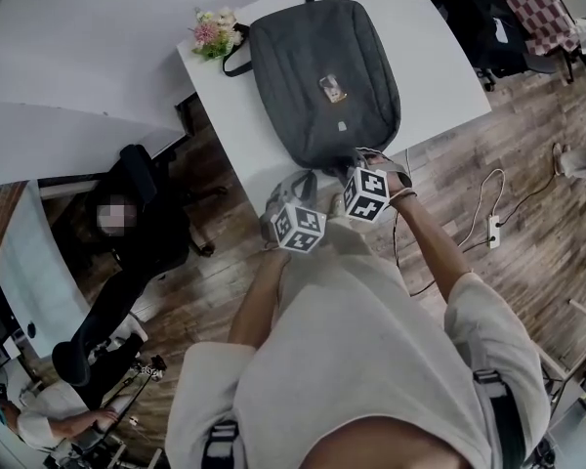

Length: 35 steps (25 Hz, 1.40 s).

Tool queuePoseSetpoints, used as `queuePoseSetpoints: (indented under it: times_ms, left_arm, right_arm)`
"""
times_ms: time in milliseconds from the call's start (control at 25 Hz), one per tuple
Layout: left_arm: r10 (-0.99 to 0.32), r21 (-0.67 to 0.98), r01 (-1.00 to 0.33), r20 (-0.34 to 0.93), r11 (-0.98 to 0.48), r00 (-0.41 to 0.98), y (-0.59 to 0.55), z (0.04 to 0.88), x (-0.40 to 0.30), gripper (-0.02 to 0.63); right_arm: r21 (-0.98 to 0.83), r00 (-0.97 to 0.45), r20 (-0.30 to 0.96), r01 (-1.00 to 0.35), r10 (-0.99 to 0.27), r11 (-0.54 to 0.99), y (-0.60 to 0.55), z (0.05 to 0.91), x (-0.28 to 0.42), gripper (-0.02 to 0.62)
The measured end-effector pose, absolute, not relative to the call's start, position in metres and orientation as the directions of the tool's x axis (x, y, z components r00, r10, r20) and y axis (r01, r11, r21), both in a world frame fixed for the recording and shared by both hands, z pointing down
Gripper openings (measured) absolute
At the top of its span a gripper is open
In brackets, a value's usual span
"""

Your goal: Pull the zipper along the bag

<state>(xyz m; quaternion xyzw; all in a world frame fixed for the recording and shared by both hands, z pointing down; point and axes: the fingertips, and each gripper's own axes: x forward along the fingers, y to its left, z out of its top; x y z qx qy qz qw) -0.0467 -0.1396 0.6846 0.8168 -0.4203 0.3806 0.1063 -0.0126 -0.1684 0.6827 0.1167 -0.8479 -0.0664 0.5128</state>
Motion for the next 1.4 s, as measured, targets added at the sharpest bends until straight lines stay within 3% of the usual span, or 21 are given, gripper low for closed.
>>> queuePoseSetpoints:
  times_ms: [600,720,760,840,1000,1160,1400]
  left_arm:
    - [-0.620,-0.139,-0.775,0.693,-0.616,0.369,-0.135,0.685,-0.043,0.044]
    - [-0.629,-0.146,-0.781,0.688,-0.608,0.361,-0.135,0.685,-0.046,0.046]
    - [-0.628,-0.136,-0.785,0.687,-0.604,0.364,-0.134,0.686,-0.047,0.055]
    - [-0.626,-0.098,-0.801,0.682,-0.590,0.378,-0.132,0.686,-0.049,0.138]
    - [-0.656,-0.039,-0.839,0.644,-0.542,0.394,-0.137,0.673,-0.056,0.160]
    - [-0.718,-0.038,-0.870,0.583,-0.491,0.380,-0.152,0.647,-0.067,0.148]
    - [-0.806,-0.018,-0.905,0.463,-0.425,0.369,-0.188,0.586,-0.081,0.076]
  right_arm:
    - [0.214,-0.504,0.813,-0.205,-0.290,0.955,-0.165,0.676,-0.043,0.096]
    - [0.197,-0.534,0.777,-0.296,-0.333,0.934,-0.167,0.667,-0.036,0.143]
    - [0.180,-0.544,0.762,-0.343,-0.351,0.922,-0.169,0.663,-0.031,0.141]
    - [0.132,-0.557,0.733,-0.446,-0.390,0.885,-0.174,0.657,-0.017,0.141]
    - [-0.002,-0.572,0.655,-0.655,-0.493,0.756,-0.186,0.638,0.014,0.118]
    - [-0.056,-0.545,0.570,-0.772,-0.614,0.633,-0.196,0.609,0.035,0.077]
    - [-0.033,-0.481,0.462,-0.849,-0.745,0.528,-0.218,0.562,0.057,0.036]
